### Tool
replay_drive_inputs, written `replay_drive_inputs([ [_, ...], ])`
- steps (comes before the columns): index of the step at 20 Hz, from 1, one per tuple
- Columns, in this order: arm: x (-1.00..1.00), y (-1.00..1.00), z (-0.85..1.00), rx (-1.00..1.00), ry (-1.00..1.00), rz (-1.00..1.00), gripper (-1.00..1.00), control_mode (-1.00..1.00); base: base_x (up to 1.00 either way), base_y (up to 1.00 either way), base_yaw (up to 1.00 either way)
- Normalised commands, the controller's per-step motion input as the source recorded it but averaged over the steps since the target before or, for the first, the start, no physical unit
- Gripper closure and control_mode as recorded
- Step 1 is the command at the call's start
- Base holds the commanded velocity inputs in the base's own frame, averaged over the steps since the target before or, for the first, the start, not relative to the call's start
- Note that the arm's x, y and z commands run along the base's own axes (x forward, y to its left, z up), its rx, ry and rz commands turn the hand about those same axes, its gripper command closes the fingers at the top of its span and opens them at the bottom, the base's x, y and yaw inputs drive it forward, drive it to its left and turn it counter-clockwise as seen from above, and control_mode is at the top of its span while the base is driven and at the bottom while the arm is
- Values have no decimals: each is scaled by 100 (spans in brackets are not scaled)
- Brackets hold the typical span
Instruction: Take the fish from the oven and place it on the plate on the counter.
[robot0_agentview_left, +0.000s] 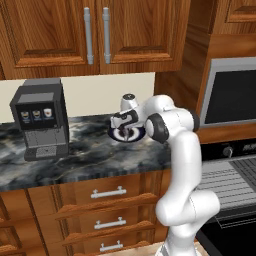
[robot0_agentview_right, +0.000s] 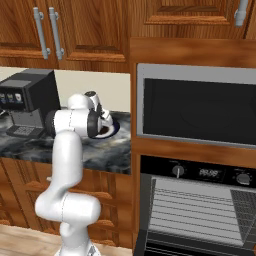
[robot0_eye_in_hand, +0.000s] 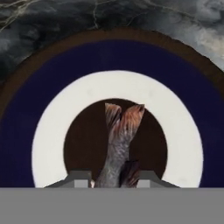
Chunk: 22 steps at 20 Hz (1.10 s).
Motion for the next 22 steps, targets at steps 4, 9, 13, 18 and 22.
replay_drive_inputs([
  [4,39,5,-19,0,1,0,100,-100,0,0,0],
  [9,31,0,-18,0,0,0,100,-100,0,0,0],
  [13,4,0,-9,0,5,0,100,-100,0,0,0],
  [18,5,0,-3,0,0,0,-100,-100,0,0,0],
  [22,3,0,-5,0,0,0,-100,-100,0,0,0],
])
